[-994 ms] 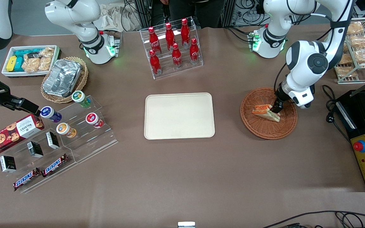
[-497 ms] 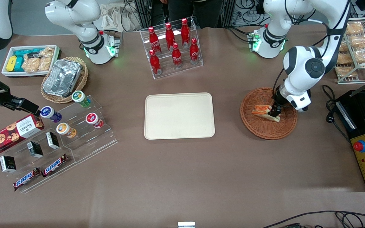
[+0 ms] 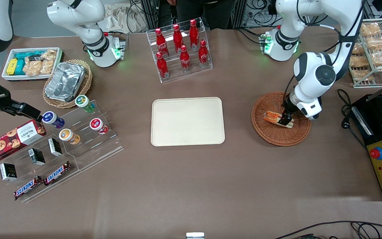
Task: Place sandwich from basket to tray
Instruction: 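Lower the open left gripper around the wrapped sandwich in the basket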
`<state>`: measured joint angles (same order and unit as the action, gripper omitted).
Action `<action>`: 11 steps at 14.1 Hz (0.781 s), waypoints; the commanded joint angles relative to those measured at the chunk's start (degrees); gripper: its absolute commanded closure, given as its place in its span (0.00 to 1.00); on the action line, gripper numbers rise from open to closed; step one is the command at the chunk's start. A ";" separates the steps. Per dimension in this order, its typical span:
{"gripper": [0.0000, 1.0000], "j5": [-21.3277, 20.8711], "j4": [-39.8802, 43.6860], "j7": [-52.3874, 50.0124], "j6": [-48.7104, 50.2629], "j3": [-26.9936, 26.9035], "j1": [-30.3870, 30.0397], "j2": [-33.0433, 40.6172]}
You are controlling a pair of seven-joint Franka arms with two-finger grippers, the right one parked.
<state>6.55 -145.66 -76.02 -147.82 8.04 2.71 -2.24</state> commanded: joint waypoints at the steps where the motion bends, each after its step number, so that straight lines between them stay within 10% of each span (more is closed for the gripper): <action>1: 0.01 0.83 0.20 -0.97 -0.45 0.22 0.36 -0.49; 11: 0.01 0.57 24.97 -3.26 34.44 0.13 0.36 3.20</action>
<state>6.60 -125.04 -77.98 -116.54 8.12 2.80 2.09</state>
